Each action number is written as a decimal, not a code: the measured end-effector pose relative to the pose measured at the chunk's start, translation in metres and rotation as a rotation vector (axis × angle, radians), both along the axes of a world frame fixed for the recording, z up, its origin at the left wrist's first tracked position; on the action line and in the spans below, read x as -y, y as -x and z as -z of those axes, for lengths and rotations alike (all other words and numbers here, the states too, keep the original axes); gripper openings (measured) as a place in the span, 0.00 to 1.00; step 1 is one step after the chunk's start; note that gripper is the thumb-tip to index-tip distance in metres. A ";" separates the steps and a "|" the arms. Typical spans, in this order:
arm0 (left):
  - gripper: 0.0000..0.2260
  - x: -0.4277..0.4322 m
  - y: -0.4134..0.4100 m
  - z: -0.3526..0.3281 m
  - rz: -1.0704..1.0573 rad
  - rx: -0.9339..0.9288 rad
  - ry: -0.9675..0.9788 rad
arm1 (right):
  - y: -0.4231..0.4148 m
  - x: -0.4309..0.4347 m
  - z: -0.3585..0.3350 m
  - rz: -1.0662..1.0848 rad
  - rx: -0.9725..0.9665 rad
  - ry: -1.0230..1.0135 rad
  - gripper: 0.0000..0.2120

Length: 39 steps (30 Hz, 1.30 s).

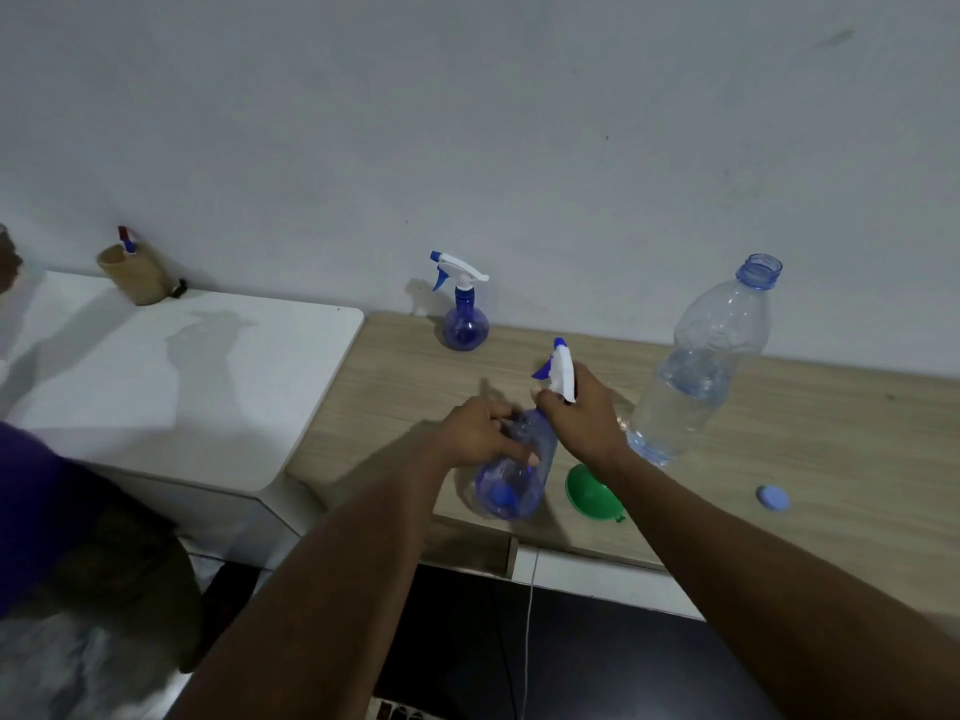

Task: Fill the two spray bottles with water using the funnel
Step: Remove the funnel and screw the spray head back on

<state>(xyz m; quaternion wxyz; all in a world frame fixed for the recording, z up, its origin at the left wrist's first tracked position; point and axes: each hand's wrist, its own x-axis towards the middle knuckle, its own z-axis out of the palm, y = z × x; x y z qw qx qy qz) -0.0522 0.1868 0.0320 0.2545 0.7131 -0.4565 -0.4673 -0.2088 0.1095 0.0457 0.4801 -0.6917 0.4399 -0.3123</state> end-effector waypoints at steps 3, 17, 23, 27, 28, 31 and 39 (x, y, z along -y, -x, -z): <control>0.14 -0.006 0.003 -0.012 0.117 -0.029 -0.113 | -0.002 -0.009 0.006 0.069 0.111 -0.209 0.05; 0.26 -0.030 0.016 -0.006 0.131 0.012 -0.331 | 0.000 -0.015 0.034 0.332 0.294 -0.606 0.21; 0.25 -0.031 0.016 -0.005 0.148 -0.033 -0.384 | 0.002 -0.019 0.039 0.346 0.283 -0.618 0.17; 0.23 -0.029 0.019 -0.006 0.170 -0.019 -0.399 | 0.002 -0.022 0.044 0.403 0.283 -0.620 0.06; 0.22 -0.029 0.020 -0.006 0.176 -0.017 -0.402 | 0.002 -0.023 0.044 0.393 0.279 -0.619 0.04; 0.22 -0.029 0.020 -0.007 0.189 -0.013 -0.404 | 0.004 -0.024 0.042 0.344 0.247 -0.612 0.08; 0.23 -0.027 0.025 -0.012 0.196 0.001 -0.425 | 0.008 -0.023 0.041 0.357 0.247 -0.599 0.10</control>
